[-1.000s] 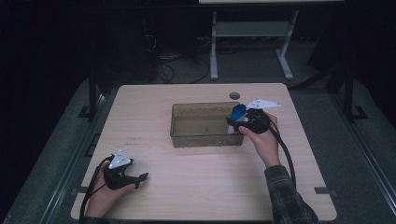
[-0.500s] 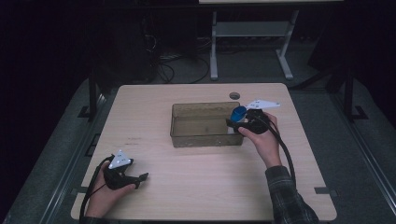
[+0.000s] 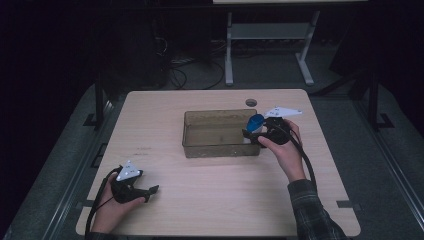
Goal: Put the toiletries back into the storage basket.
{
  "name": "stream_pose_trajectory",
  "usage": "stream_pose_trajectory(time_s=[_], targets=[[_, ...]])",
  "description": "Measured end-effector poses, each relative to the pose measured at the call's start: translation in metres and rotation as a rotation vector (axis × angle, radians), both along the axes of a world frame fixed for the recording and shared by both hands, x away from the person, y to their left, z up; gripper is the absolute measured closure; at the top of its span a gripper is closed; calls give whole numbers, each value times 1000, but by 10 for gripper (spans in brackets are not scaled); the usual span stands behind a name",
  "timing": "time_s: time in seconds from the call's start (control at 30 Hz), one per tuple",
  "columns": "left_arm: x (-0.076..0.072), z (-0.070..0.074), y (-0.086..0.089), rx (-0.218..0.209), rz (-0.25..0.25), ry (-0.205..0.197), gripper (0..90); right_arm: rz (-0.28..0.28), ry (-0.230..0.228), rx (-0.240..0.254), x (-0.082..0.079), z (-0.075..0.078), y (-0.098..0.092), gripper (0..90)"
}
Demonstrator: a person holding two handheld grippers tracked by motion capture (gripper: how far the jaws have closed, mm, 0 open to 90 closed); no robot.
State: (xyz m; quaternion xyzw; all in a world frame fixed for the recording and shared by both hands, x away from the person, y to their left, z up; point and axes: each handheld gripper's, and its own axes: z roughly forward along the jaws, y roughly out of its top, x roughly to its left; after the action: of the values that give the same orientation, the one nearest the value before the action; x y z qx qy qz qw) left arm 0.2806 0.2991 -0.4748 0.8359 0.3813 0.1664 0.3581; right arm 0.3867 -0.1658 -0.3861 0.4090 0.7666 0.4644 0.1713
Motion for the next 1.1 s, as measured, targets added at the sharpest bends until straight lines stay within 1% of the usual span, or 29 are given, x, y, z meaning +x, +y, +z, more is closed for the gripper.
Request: stream_pose_trajectory(time_s=[0.1,0.17,0.23,0.43,0.6,0.77,0.87,1.0,1.1], targets=[[0,0,0,-1,1,0,133,6,-2,-6,-3,2,0,179],[0,0,0,0,0,-1,133,10,3,15,-5,3,0,188],[0,0,0,1,0,-1,133,1,-12,16,-8,3,-1,199],[-1,0,0,1,-2,-1,133,-9,-11,41,-14,0,-8,207],[-1,0,0,1,-3,0,133,-23,-14,27,-20,-2,-13,212],[-1,0,0,0,-4,-1,133,-30,-10,32,-26,-5,-22,211],[-1,0,0,0,-3,-1,133,-32,-17,31,-30,-7,-27,212],[-1,0,0,0,-4,-1,132,-38,-15,41,-36,-8,-33,213],[-1,0,0,-1,-3,-2,133,-39,-16,38,-40,-9,-37,213]])
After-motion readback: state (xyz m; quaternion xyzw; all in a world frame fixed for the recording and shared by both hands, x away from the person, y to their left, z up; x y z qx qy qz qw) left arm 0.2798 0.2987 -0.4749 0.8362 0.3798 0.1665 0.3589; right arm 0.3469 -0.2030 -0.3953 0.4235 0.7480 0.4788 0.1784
